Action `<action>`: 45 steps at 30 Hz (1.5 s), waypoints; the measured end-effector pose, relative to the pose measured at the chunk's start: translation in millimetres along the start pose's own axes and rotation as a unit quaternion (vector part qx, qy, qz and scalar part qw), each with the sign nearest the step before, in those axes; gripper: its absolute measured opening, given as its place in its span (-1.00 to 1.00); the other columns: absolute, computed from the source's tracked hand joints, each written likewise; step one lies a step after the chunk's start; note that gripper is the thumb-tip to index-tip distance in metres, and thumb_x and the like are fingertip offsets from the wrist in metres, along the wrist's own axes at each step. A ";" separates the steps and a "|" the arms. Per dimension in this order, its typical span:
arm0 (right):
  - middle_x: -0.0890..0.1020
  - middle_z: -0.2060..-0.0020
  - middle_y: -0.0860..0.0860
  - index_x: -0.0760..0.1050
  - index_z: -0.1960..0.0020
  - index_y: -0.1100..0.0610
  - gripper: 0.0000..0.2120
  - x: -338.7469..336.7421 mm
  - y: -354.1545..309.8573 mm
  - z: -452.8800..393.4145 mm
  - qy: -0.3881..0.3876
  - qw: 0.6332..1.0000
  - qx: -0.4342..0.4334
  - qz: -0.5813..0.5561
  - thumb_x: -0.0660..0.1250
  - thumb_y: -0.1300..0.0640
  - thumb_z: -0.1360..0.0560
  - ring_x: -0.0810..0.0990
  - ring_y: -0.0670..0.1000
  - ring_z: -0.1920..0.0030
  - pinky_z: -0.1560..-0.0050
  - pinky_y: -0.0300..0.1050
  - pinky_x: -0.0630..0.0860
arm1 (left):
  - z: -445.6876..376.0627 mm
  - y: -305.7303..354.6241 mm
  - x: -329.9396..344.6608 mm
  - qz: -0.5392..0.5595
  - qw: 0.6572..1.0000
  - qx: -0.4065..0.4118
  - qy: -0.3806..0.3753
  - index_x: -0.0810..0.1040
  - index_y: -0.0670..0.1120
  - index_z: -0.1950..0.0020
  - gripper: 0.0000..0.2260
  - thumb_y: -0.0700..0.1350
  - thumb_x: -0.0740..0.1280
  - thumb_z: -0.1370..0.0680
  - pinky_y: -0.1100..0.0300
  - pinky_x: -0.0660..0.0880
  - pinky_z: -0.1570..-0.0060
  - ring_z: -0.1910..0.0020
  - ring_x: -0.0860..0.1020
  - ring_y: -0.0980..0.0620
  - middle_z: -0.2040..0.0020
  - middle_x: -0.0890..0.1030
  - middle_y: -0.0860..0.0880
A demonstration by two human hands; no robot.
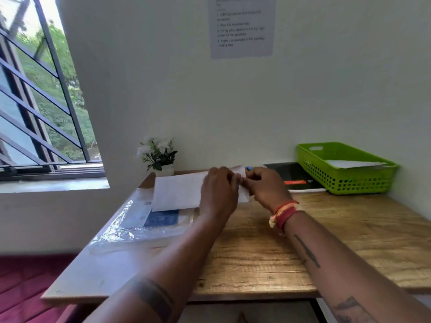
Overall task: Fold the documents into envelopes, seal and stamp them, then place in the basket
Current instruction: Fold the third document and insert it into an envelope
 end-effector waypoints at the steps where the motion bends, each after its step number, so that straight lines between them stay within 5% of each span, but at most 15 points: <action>1: 0.67 0.25 -0.06 0.66 0.10 0.09 -0.88 -6.7 -6.6 6.1 0.035 0.999 -0.026 0.007 0.44 0.05 -0.54 0.62 -0.10 0.22 0.17 -0.19 0.55 | 2.8 2.2 0.5 0.032 0.999 -0.017 -0.010 0.62 -0.06 0.01 -0.77 0.06 0.26 -0.65 0.12 0.40 0.08 0.02 0.57 -0.03 0.05 0.61 -0.02; 6: 0.53 0.23 -0.11 0.64 0.06 0.06 -0.85 -18.7 -45.9 38.9 0.121 0.976 -0.160 0.082 0.32 0.07 -0.60 0.56 -0.02 0.16 0.18 -0.11 0.46 | 18.2 23.0 -19.8 0.191 0.975 -0.112 -0.004 0.61 0.02 0.05 -0.71 0.22 0.30 -0.60 0.32 0.36 0.24 0.19 0.55 0.26 0.20 0.62 0.16; 9: 0.50 0.15 -0.09 0.64 -0.04 0.04 -0.88 -15.8 -61.7 54.3 0.120 0.961 -0.234 0.091 0.34 0.11 -0.57 0.55 -0.01 0.10 0.09 0.01 0.52 | 19.8 23.1 -35.6 0.229 0.957 -0.176 0.020 0.61 -0.04 0.06 -0.71 0.17 0.32 -0.60 0.31 0.35 0.29 0.18 0.57 0.15 0.21 0.62 0.10; 12: 0.48 -0.09 -0.12 0.57 -0.30 -0.03 -0.66 -13.9 -66.3 64.1 0.108 0.953 -0.263 0.106 0.38 -0.01 -0.54 0.51 -0.04 -0.13 -0.14 0.05 0.52 | 16.8 22.4 -59.2 0.198 0.963 -0.176 0.055 0.60 -0.05 0.04 -0.79 0.05 0.28 -0.63 0.25 0.32 0.29 0.16 0.56 0.03 0.21 0.60 0.06; 15: 0.29 -0.51 -0.10 0.25 -0.57 -0.08 -0.35 -7.1 -69.5 70.1 0.092 0.935 -0.284 0.190 0.37 -0.11 -0.53 0.23 -0.06 -0.53 -0.46 0.02 0.26 | 10.8 16.6 -69.4 0.223 0.960 -0.158 0.054 0.63 -0.02 0.03 -0.82 0.03 0.30 -0.62 0.07 0.55 0.14 0.13 0.63 -0.01 0.16 0.67 0.01; 18: 0.03 -0.63 -0.09 0.03 -0.64 -0.07 -0.21 -4.4 -59.2 66.0 0.085 0.913 -0.267 0.298 0.30 0.15 -0.50 -0.06 -0.06 -0.62 -0.52 0.09 0.14 | 12.5 -3.1 -45.7 0.381 0.896 -0.226 -0.044 0.64 -0.07 -0.05 -0.88 -0.06 0.35 -0.62 -0.10 0.68 0.08 0.07 0.70 -0.10 0.04 0.71 -0.12; 21: 0.16 -0.61 -0.08 0.11 -0.62 -0.08 -0.21 1.1 -45.6 60.7 0.022 0.901 -0.260 0.347 0.18 0.29 -0.44 0.06 -0.03 -0.61 -0.54 0.17 0.14 | 33.6 -35.6 -19.9 0.448 0.812 -0.351 -0.129 0.58 -0.22 -0.18 -0.81 -0.15 0.37 -0.62 0.02 0.66 0.22 0.08 0.71 -0.15 0.00 0.70 -0.21; 23: 0.26 -0.57 -0.06 0.25 -0.58 -0.06 -0.25 11.2 -37.1 61.3 -0.054 0.895 -0.267 0.354 0.14 0.30 -0.41 0.15 -0.01 -0.59 -0.55 0.16 0.15 | 49.3 -56.0 -10.9 0.425 0.795 -0.397 -0.173 0.54 -0.27 -0.18 -0.81 -0.19 0.37 -0.62 0.16 0.58 0.39 0.28 0.69 -0.06 0.14 0.69 -0.18; 27: 0.03 -0.63 -0.10 0.10 -0.62 -0.14 -0.28 33.3 -5.0 69.9 -0.214 0.883 -0.167 0.383 0.16 0.29 -0.54 -0.04 -0.04 -0.62 -0.59 0.06 0.02 | 59.6 -82.5 0.9 0.333 0.812 -0.420 -0.231 0.54 -0.25 -0.23 -0.72 -0.15 0.43 -0.58 0.19 0.54 0.43 0.36 0.65 -0.02 0.17 0.67 -0.15; 30: -0.04 -0.63 -0.08 -0.04 -0.64 -0.13 -0.39 41.9 16.3 72.2 -0.272 0.878 -0.109 0.378 0.13 -0.04 -0.66 -0.03 -0.01 -0.62 -0.59 0.01 0.00 | 44.7 -95.1 0.0 0.235 0.863 -0.392 -0.215 0.58 -0.25 -0.18 -0.69 -0.11 0.49 -0.54 0.14 0.63 0.32 0.20 0.67 -0.05 0.05 0.68 -0.14; 34: 0.00 -0.63 -0.07 -0.06 -0.63 -0.17 -0.26 46.4 28.8 70.5 -0.302 0.872 -0.068 0.378 0.07 -0.39 -0.57 0.02 0.00 -0.62 -0.59 0.03 0.03 | 17.1 -84.4 -13.5 0.024 0.945 -0.254 -0.205 0.62 -0.22 -0.15 -0.72 -0.08 0.48 -0.54 -0.01 0.66 0.01 0.02 0.67 -0.14 -0.03 0.68 -0.16; 38: 0.04 -0.63 -0.05 -0.02 -0.62 -0.19 -0.28 48.0 29.0 73.6 -0.320 0.869 -0.058 0.373 0.05 -0.42 -0.56 0.03 0.02 -0.61 -0.58 0.04 0.03 | 9.9 -71.9 -11.6 -0.083 0.968 -0.153 -0.184 0.60 -0.08 -0.17 -0.79 -0.10 0.46 -0.56 0.15 0.50 0.06 0.05 0.54 0.03 -0.12 0.63 -0.07; 45: 0.09 -0.63 -0.02 0.07 -0.63 -0.09 -0.37 50.0 28.4 65.1 -0.307 0.876 -0.034 0.370 -0.06 -0.33 -0.63 0.06 0.03 -0.61 -0.58 0.07 0.04 | 14.5 -59.0 8.2 -0.237 0.956 -0.006 -0.174 0.57 -0.04 -0.21 -0.80 -0.04 0.36 -0.61 -0.04 0.57 -0.06 -0.17 0.54 -0.14 -0.23 0.55 -0.11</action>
Point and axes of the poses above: each hand's wrist, its own z-axis away from the middle knuckle, its own x-axis out of the palm, y = z × x, the point moved 10 cm from there along -z, towards the middle knuckle
